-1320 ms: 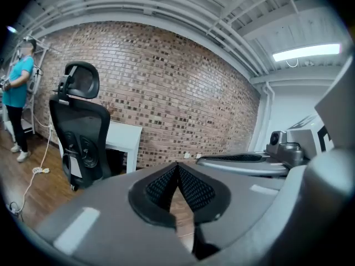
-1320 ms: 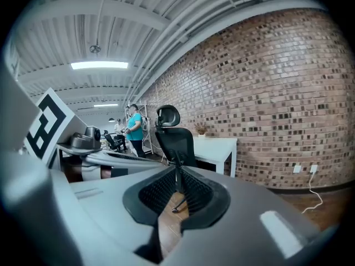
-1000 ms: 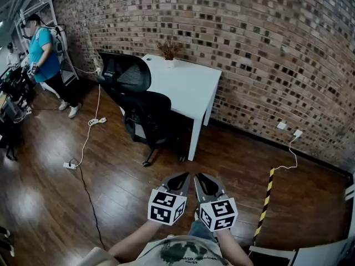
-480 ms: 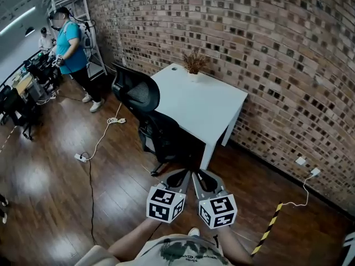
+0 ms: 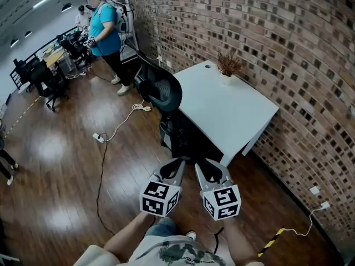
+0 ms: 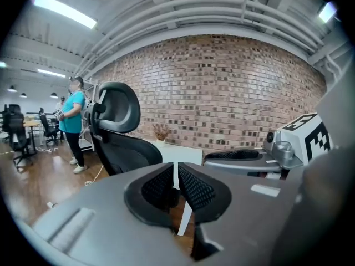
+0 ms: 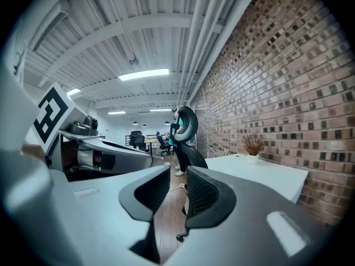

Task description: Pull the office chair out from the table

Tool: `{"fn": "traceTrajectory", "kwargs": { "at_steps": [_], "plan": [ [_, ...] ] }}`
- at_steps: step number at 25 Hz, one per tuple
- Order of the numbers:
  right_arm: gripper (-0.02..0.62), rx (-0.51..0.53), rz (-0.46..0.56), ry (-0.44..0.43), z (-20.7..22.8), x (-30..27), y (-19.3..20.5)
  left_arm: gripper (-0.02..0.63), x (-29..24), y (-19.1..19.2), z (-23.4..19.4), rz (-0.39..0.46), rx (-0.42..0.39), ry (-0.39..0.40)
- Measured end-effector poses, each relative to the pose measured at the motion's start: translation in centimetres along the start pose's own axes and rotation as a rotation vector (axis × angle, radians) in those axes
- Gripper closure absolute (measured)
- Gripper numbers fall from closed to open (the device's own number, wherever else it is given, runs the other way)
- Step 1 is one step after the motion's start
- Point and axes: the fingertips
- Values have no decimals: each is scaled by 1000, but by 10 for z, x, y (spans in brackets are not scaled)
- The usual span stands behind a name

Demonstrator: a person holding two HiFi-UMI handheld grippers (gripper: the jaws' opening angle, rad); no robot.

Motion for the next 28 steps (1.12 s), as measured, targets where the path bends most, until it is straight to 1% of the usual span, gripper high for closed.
{"fn": "traceTrajectory", "kwargs": {
  "at_steps": [3,6,8,12,15,17,22,26,28],
  "plan": [
    [470,25,-6,-57,2,-28,-9,580,-5,-14,-28,34,13,-61],
    [426,74,-22,-85,7,-56,-15,574,-16,-26,-54,60,25,-97],
    [393,107,-38,-94,11,-75,-16,566,-24,-34,-69,77,30,-111],
    [358,156,-65,-112,18,-117,-22,562,-36,-54,-100,117,36,-130],
    [326,175,-100,-122,23,-148,-23,561,-47,-67,-122,136,41,-129],
    [314,190,-130,-118,29,-165,-21,561,-53,-75,-135,144,40,-120],
    [313,258,-231,-117,41,-203,-6,544,-64,-101,-170,172,25,-97],
    [313,256,-285,-111,45,-219,7,508,-70,-129,-196,203,-28,-75],
    [313,254,-299,-102,49,-225,13,500,-69,-149,-211,227,-61,-75]
  ]
}}
Point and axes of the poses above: the fingertips, and each gripper's own axes: x backward along the fingers, z to its right, y out of its underside, and after that the axes turned 1 degree about -x, right-handed
